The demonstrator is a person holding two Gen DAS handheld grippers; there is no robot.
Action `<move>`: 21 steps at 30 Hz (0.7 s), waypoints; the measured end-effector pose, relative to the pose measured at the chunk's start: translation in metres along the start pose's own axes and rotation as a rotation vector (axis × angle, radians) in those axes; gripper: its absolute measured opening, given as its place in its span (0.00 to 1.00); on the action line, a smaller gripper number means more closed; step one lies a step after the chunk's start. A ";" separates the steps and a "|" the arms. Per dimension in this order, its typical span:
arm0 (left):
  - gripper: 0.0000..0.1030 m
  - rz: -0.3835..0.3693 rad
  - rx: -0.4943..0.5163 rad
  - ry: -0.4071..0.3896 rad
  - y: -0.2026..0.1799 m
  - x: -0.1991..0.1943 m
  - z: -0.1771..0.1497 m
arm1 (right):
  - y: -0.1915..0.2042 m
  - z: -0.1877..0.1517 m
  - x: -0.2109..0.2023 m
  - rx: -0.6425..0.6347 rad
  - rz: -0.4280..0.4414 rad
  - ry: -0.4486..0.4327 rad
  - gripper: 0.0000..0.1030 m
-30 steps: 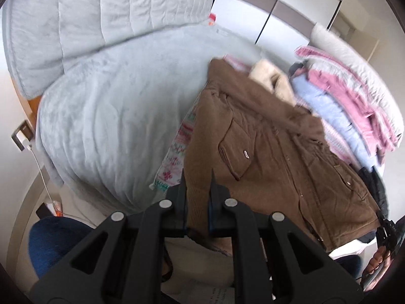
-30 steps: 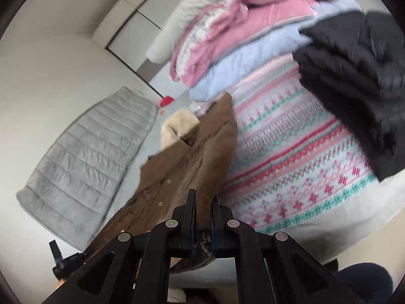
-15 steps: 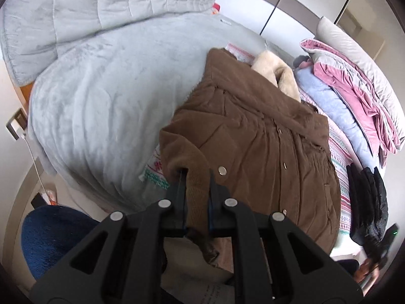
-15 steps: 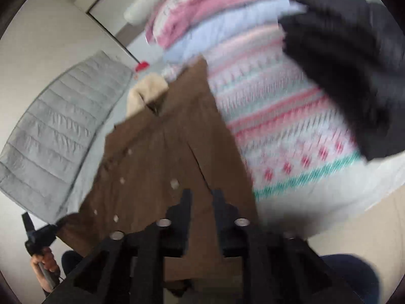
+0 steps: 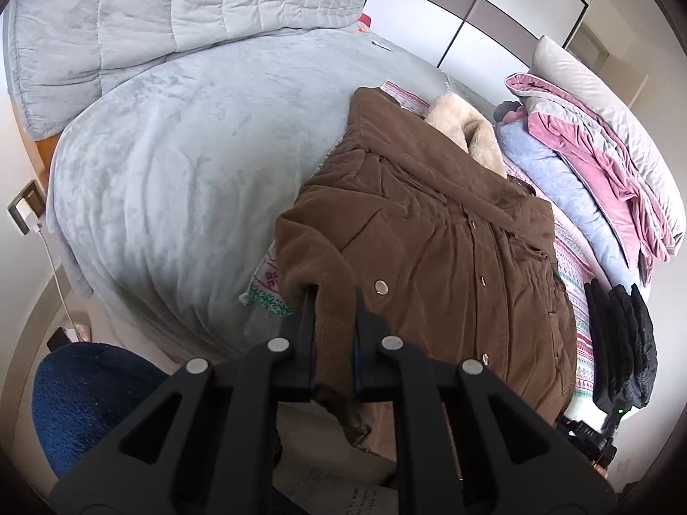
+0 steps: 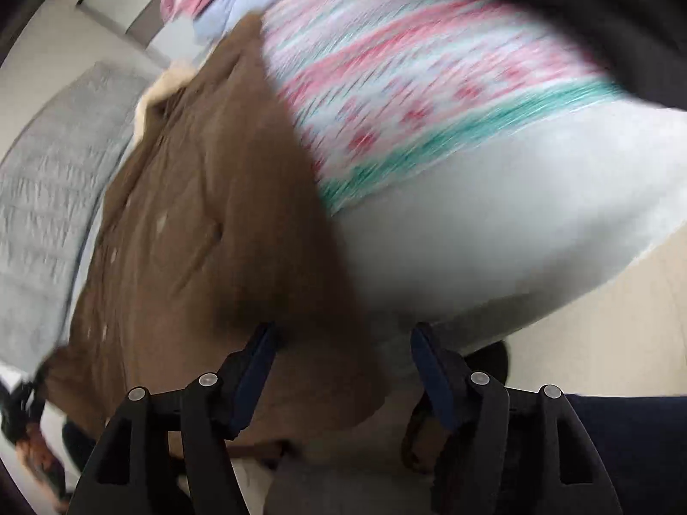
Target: Fold large clothes
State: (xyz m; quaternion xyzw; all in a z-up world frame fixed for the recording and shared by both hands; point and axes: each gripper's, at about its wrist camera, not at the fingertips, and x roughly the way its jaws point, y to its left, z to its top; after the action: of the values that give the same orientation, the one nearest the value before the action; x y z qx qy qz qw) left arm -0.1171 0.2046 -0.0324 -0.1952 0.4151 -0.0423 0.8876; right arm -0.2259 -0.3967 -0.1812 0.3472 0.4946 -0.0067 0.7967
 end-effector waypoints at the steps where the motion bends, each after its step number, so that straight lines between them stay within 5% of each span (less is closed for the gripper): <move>1: 0.13 -0.002 0.001 -0.003 -0.001 -0.001 -0.001 | 0.001 -0.001 0.001 -0.005 0.029 0.009 0.58; 3: 0.13 -0.002 0.003 -0.018 -0.003 -0.005 -0.001 | 0.007 -0.004 -0.005 -0.046 0.056 -0.009 0.08; 12: 0.12 -0.010 -0.060 -0.072 -0.001 -0.035 0.006 | 0.034 -0.017 -0.106 -0.158 0.186 -0.203 0.05; 21: 0.12 -0.062 -0.107 -0.081 0.009 -0.069 0.003 | 0.047 -0.019 -0.175 -0.142 0.349 -0.331 0.05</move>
State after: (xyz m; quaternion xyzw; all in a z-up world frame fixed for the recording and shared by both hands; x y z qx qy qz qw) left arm -0.1604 0.2304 0.0161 -0.2569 0.3741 -0.0394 0.8902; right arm -0.3136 -0.4087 -0.0223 0.3648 0.2894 0.1089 0.8782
